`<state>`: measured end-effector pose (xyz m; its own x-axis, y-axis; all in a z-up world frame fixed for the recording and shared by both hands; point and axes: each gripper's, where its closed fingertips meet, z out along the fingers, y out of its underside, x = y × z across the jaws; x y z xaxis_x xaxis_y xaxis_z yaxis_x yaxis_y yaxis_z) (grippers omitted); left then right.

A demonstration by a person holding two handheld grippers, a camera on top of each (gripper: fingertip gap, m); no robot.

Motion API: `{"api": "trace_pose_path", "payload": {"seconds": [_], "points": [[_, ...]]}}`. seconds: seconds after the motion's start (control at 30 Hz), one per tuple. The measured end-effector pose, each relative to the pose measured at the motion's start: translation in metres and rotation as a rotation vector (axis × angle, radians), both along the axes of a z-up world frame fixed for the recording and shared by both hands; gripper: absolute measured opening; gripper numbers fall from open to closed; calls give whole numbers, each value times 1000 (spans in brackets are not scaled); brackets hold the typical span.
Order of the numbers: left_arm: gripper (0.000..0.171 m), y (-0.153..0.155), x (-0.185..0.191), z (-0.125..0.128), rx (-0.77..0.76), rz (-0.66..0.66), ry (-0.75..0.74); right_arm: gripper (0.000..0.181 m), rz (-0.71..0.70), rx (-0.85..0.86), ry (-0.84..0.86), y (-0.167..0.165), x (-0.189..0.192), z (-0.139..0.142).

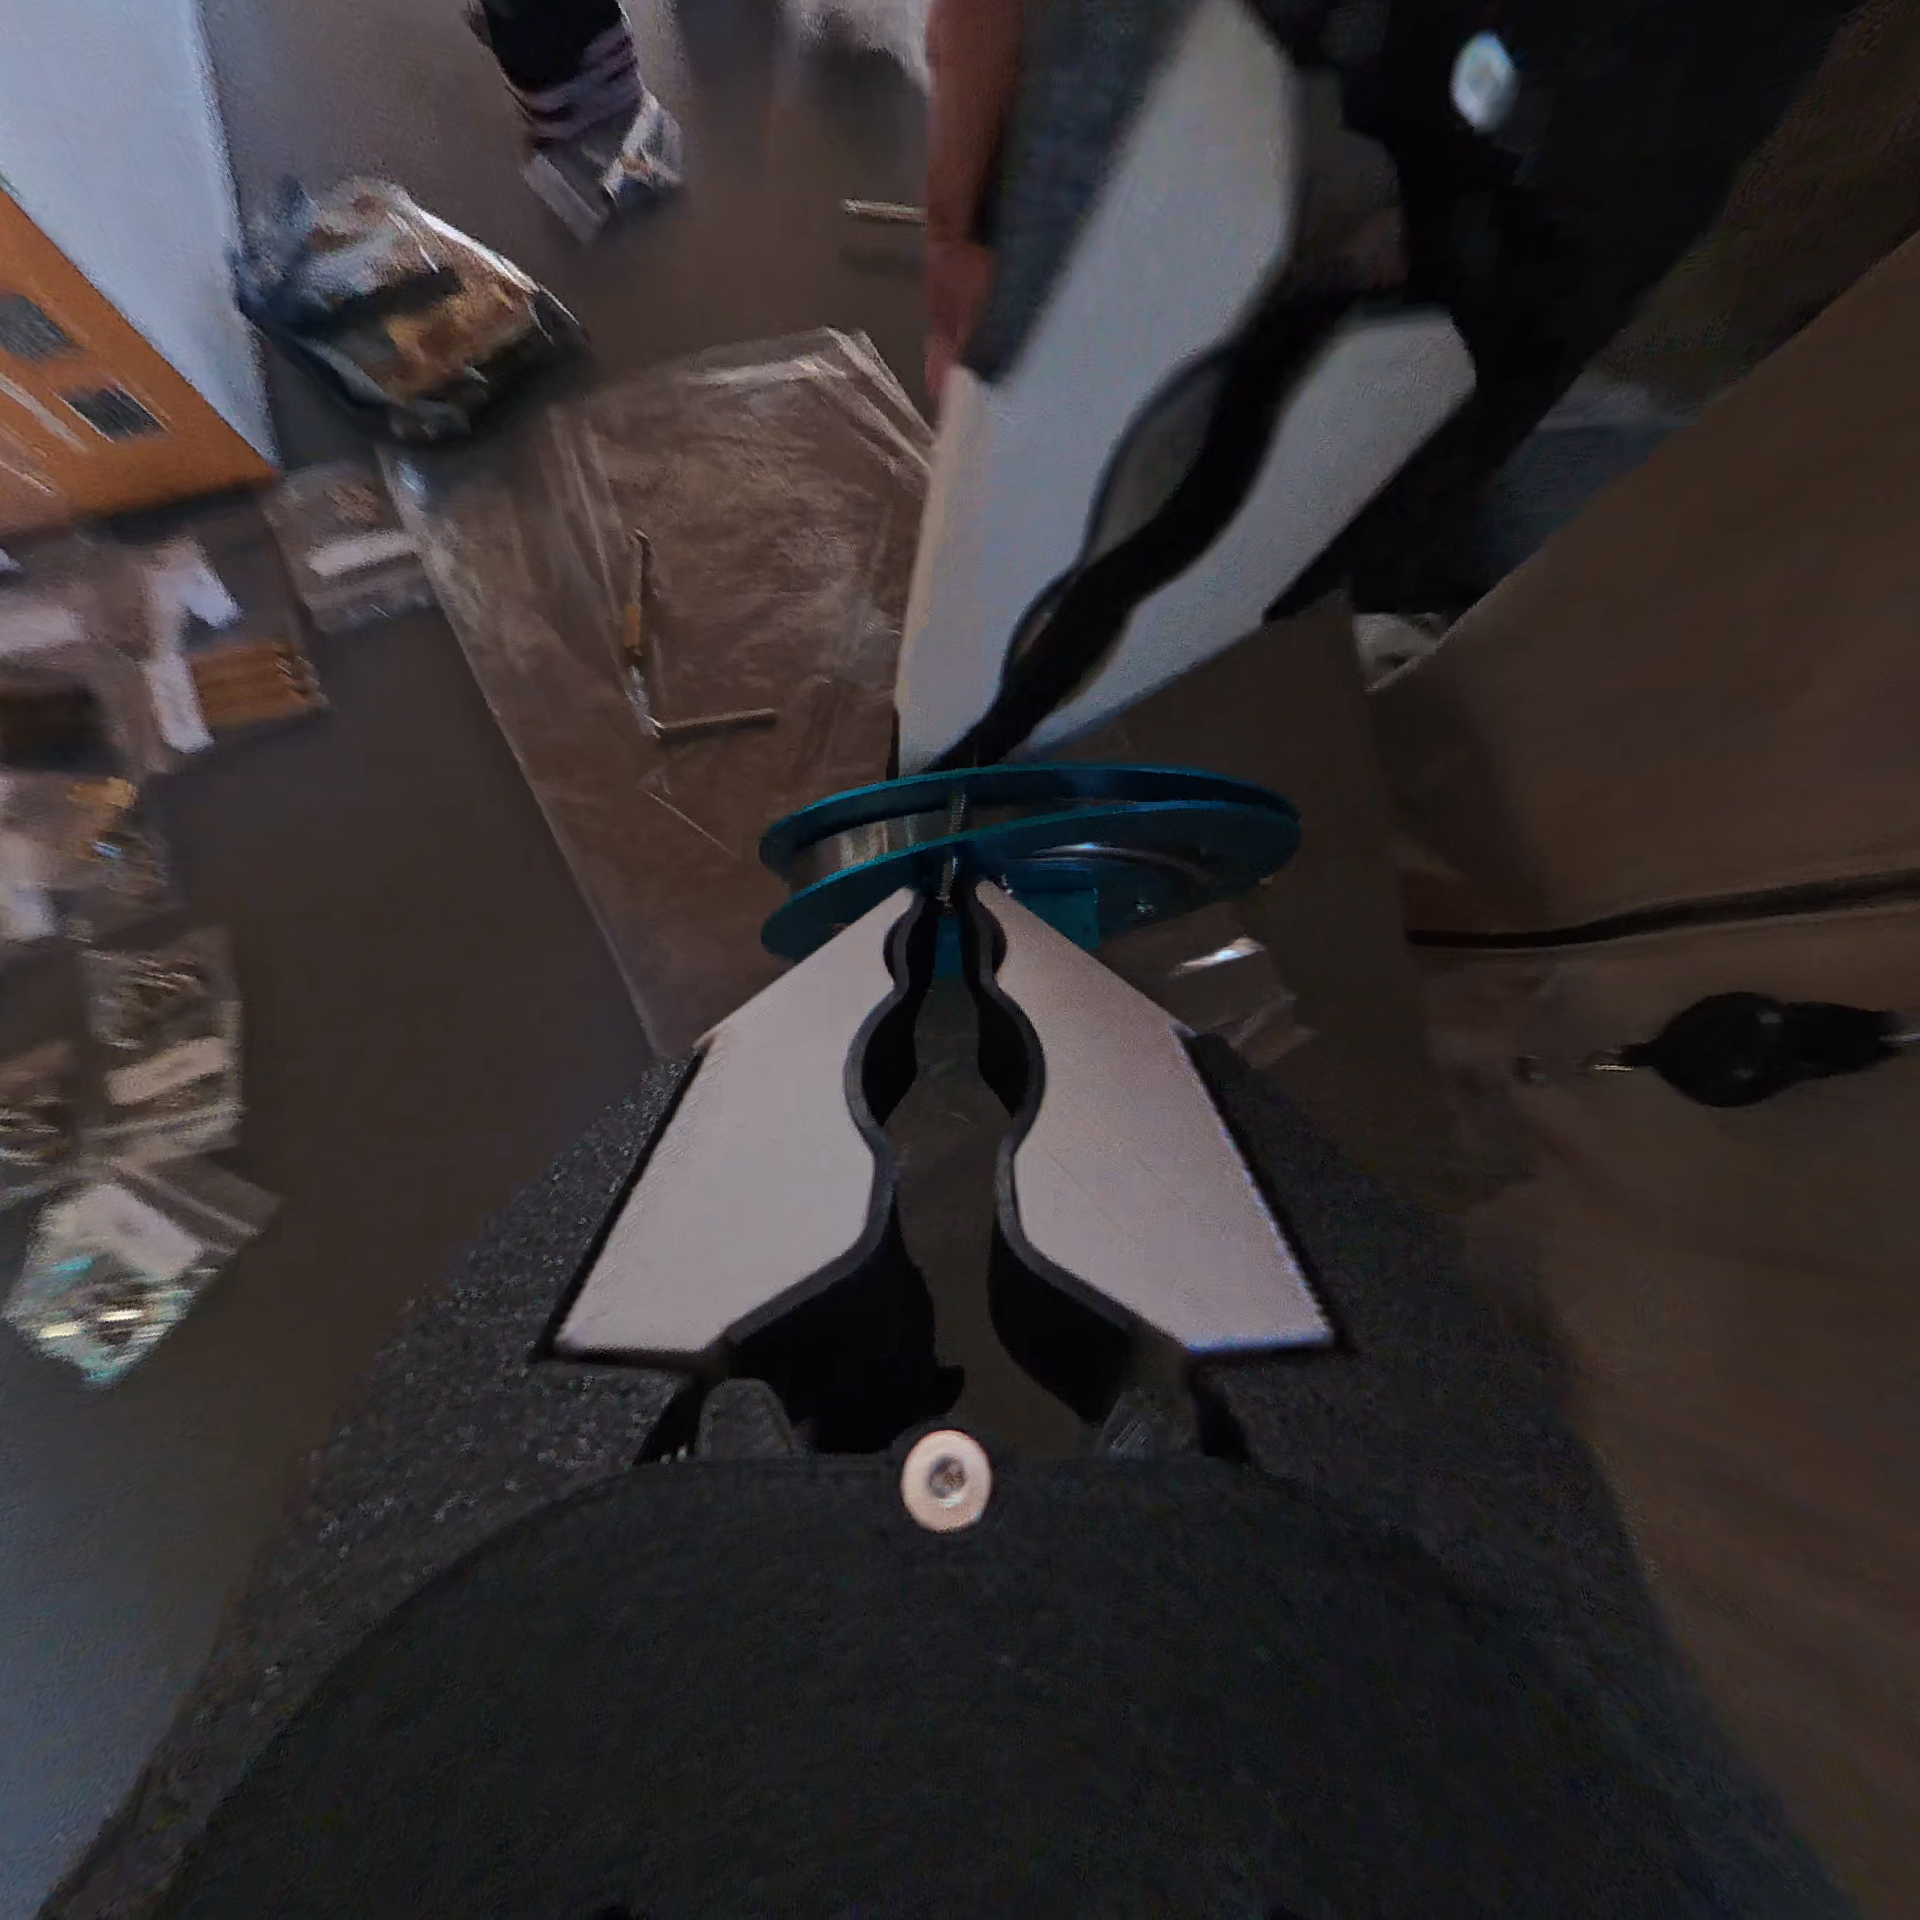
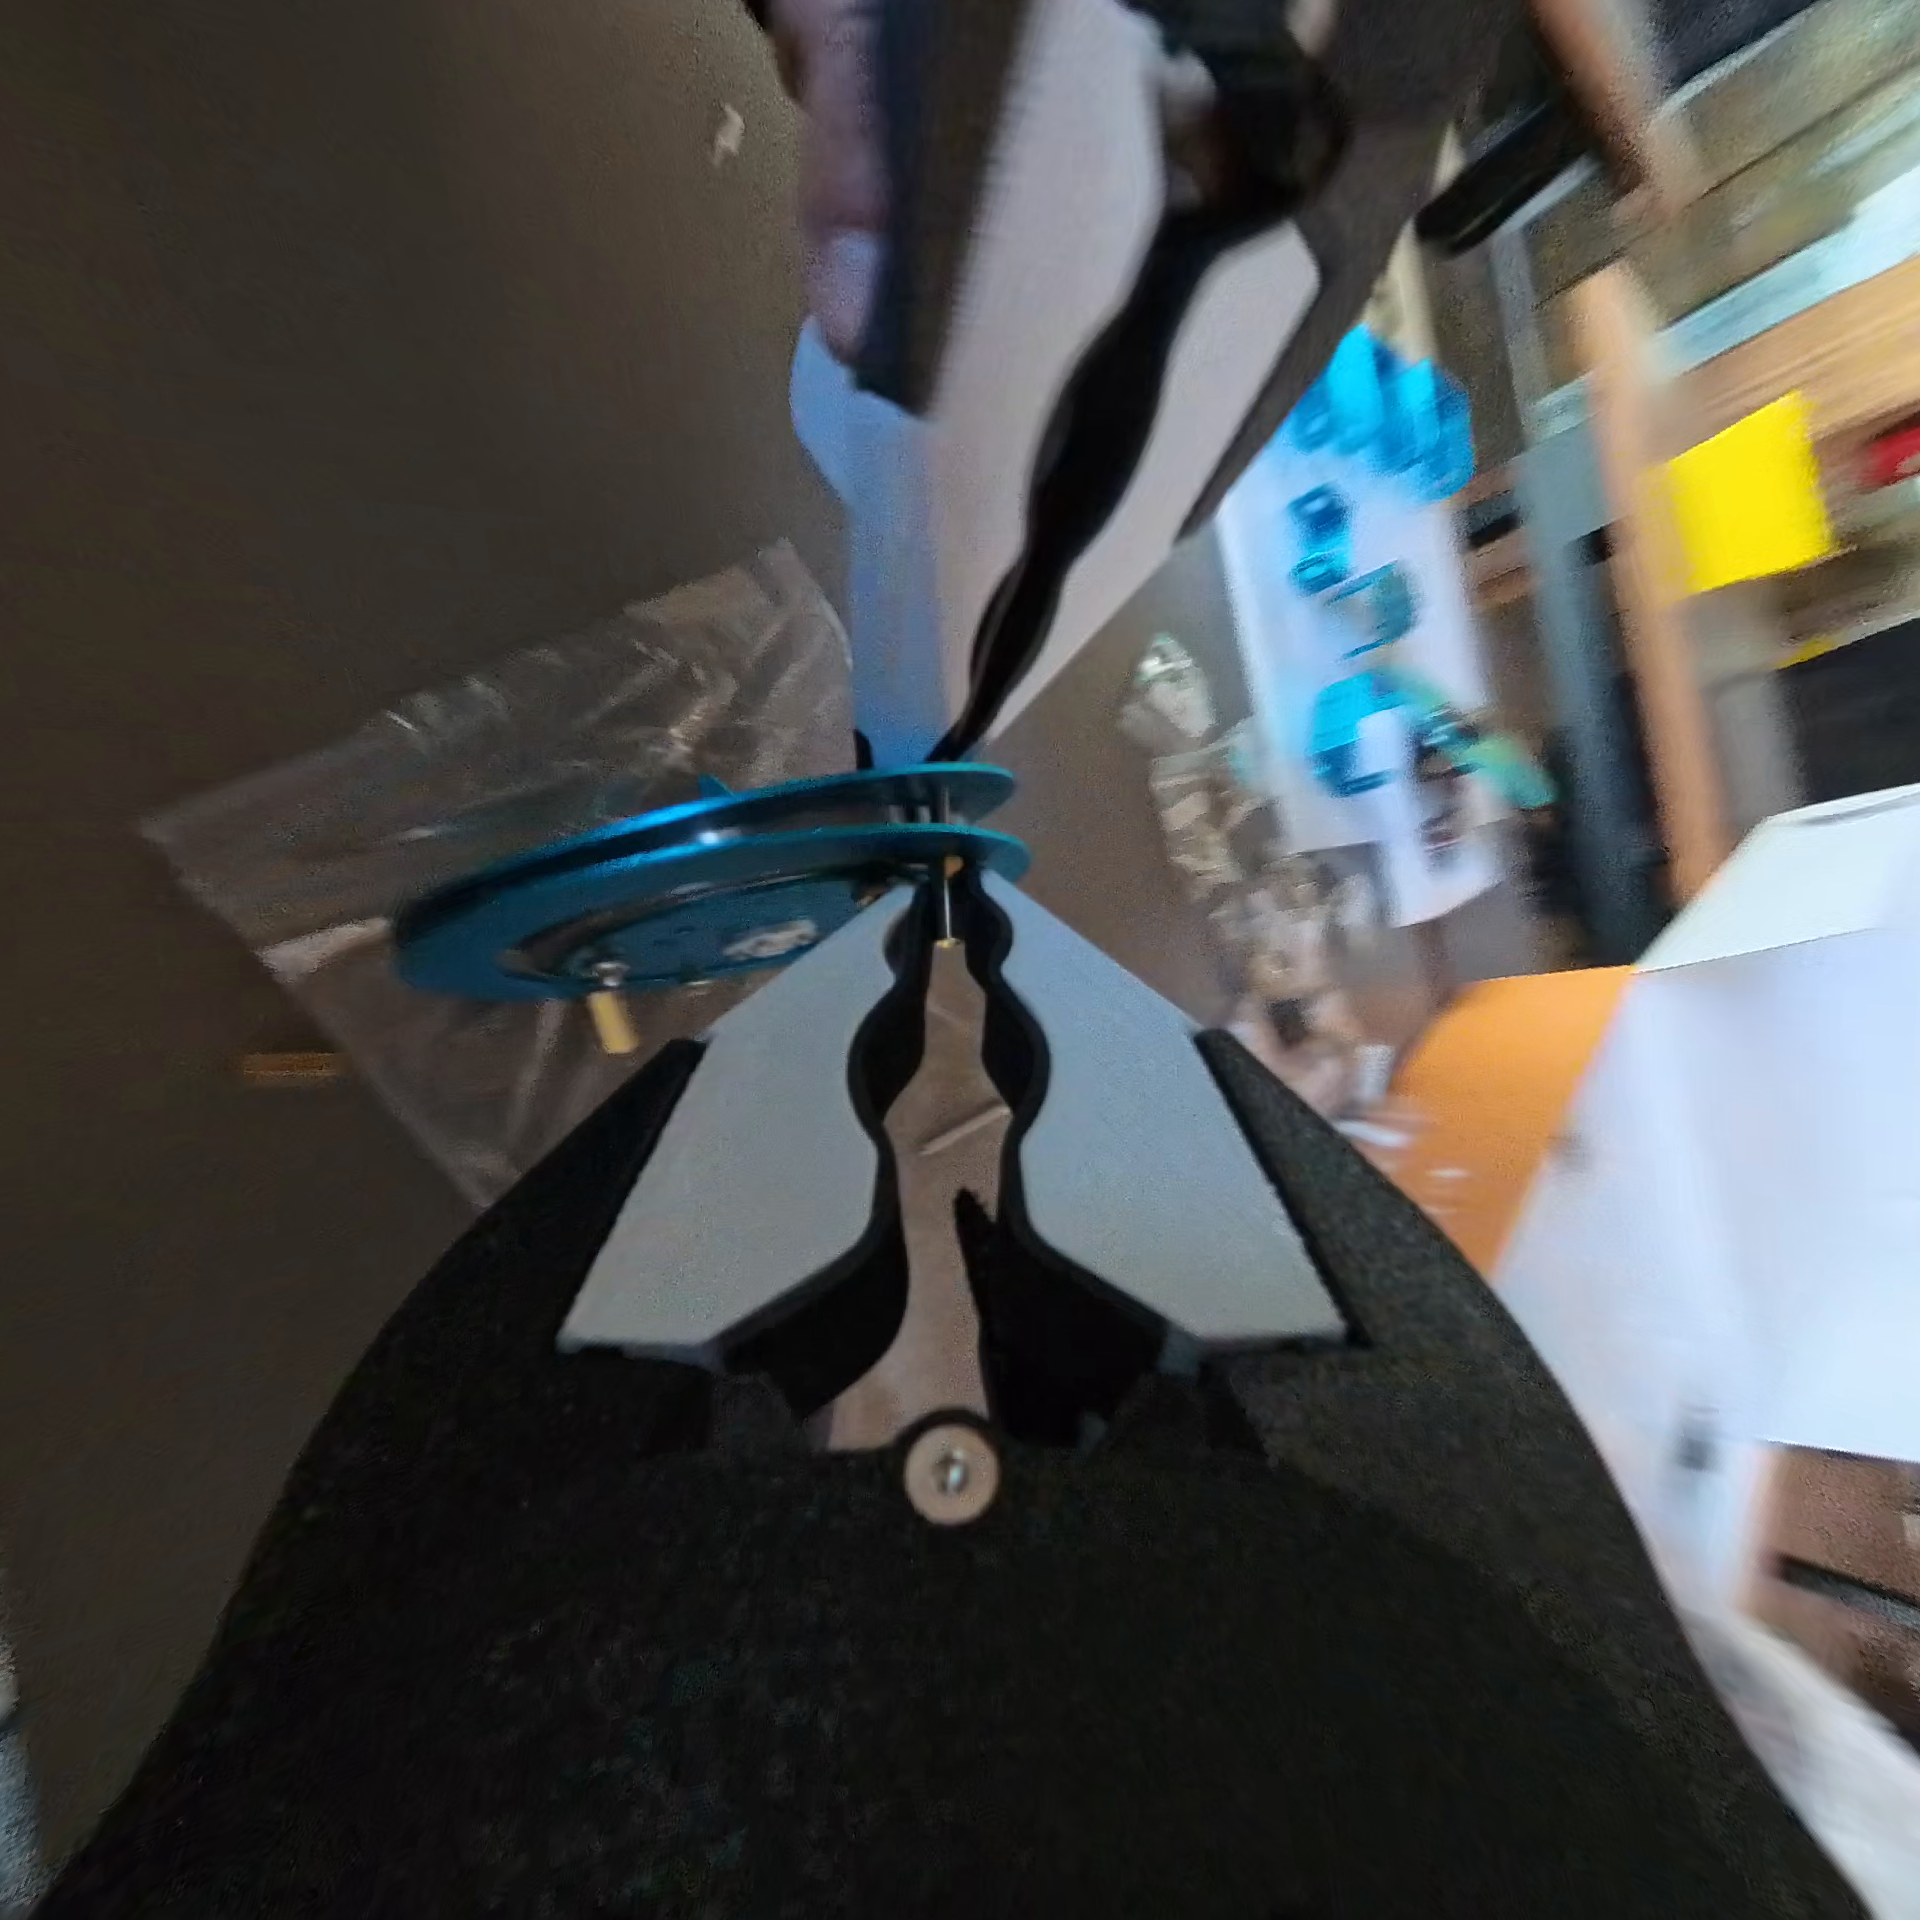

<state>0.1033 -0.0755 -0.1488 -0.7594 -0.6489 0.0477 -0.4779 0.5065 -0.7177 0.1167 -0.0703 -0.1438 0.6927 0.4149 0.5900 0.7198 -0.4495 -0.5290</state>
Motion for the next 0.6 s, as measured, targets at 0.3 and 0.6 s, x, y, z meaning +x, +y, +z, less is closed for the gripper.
{"api": "trace_pose_path", "payload": {"seconds": [0.3, 0.6], "points": [[2, 1, 12, 4, 605, 35, -596, 3, -136, -514, 679, -19, -9, -3], [2, -2, 13, 11, 938, 39, -1003, 4, -173, -1106, 1713, -30, -23, 9]]}}
